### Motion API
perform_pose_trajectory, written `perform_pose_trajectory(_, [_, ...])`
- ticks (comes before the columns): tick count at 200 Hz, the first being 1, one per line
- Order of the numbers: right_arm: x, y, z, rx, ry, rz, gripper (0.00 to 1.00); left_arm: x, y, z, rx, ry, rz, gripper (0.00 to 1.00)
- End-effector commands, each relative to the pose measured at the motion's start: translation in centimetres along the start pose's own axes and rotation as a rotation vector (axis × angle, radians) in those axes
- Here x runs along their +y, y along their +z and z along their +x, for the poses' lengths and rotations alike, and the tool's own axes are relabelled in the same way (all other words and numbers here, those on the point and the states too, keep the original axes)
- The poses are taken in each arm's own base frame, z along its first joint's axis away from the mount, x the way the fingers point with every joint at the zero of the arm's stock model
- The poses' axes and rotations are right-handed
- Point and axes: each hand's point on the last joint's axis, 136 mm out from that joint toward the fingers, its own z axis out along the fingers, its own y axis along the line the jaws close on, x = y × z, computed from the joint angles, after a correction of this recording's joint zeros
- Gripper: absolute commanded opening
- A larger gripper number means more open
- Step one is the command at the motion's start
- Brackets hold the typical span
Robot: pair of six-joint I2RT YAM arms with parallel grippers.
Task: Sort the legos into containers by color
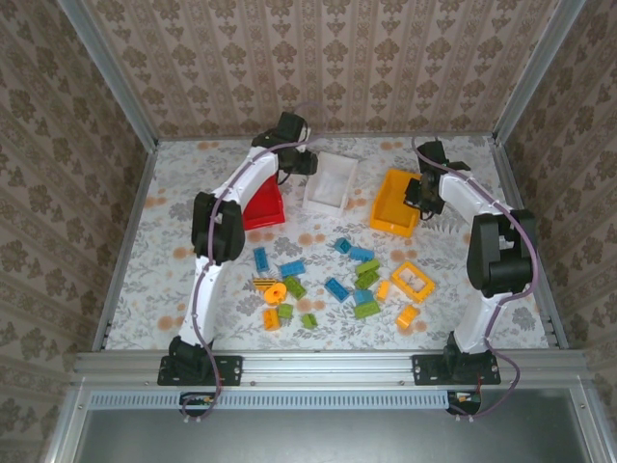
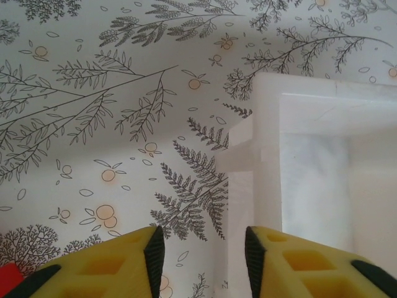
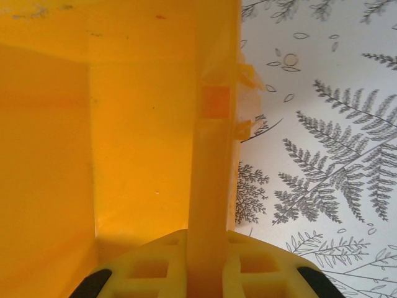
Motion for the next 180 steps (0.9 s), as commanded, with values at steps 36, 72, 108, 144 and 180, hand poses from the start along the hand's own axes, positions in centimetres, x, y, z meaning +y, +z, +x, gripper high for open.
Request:
perform_pose_trajectory(36, [2.1, 1.0, 0.6, 0.077, -0.100, -0.085, 0.07, -1.0, 0.8, 3.2, 0.068, 0.001, -0.065, 0.55])
perform_pose_trajectory(72, [2.2, 1.3, 0.5, 0.084, -0.101, -0.087, 0.06, -1.2, -1.5, 2.1, 0.002, -0.033, -0.084, 0.64])
perform_pose_trajectory(108, [1.4, 1.4, 0.2, 0.081, -0.079, -0.068, 0.06, -2.3, -4.3, 0.8, -0.071, -0.042, -0.071, 0.66])
perform_pose_trajectory(144, [0.8, 1.1, -0.3, 0.069, -0.067, -0.065, 0.05, -3.8, -4.9, 0.4, -0.082, -0.032, -0.008, 0.70])
perform_pose_trajectory(180, [1.4, 1.5, -1.1, 0.077, -0.078, -0.104, 0.04, -5.9, -3.9, -0.1, -0.047, 0.003, 0.092, 0.71])
